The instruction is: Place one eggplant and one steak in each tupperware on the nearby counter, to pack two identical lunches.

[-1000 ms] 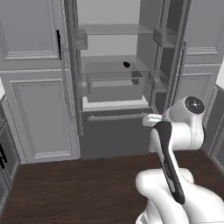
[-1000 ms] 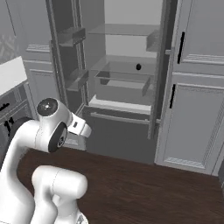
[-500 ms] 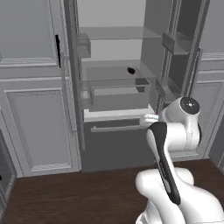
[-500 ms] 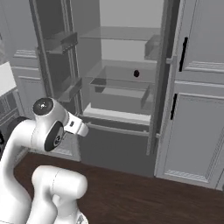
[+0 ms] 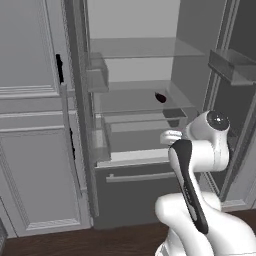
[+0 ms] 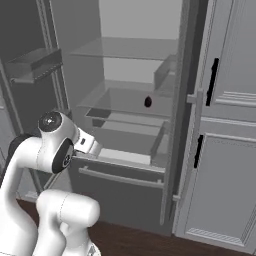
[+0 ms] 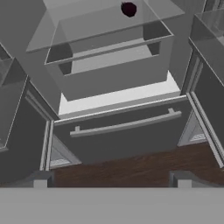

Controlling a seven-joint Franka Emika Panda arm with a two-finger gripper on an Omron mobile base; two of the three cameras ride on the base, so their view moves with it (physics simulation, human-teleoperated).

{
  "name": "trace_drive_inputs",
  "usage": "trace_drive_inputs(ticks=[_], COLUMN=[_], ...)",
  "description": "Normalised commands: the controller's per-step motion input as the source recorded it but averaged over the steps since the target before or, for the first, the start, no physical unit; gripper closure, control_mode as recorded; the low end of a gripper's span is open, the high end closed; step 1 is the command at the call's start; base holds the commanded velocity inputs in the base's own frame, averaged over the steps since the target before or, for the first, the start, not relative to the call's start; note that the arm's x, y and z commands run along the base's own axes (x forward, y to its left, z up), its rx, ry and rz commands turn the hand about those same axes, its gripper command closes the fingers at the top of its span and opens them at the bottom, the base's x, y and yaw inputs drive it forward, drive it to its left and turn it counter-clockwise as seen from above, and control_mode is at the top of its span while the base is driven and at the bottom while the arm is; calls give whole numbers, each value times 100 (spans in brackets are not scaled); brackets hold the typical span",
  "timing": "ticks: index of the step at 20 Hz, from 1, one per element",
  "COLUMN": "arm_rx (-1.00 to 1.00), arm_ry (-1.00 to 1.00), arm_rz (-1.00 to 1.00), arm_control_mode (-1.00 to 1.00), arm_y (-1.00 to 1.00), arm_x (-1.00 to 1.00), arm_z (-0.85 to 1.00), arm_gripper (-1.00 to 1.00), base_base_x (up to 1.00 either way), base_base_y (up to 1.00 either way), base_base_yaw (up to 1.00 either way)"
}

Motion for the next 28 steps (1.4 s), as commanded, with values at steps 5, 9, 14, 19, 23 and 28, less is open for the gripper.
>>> trace_drive_inputs(ticks=[5, 9, 14, 19, 23, 28], arm_rx=[0, 0, 0, 0, 0, -12], arm_ry=[0, 0, 0, 0, 0, 1], arm_rz=[0, 0, 0, 0, 0, -7], arm_control_mode=[100, 100, 100, 100, 100, -100], arm_y=[0, 0, 0, 0, 0, -35], arm_x=[0, 0, 0, 0, 0, 41], arm_z=[0, 0, 0, 0, 0, 39], arm_gripper=[-100, -100, -100, -100, -100, -100], base_base_x=[65, 51, 57, 55, 51, 8], base_base_y=[0, 0, 2, 4, 0, -1], base_base_yaw=[0, -5, -8, -1, 0, 0])
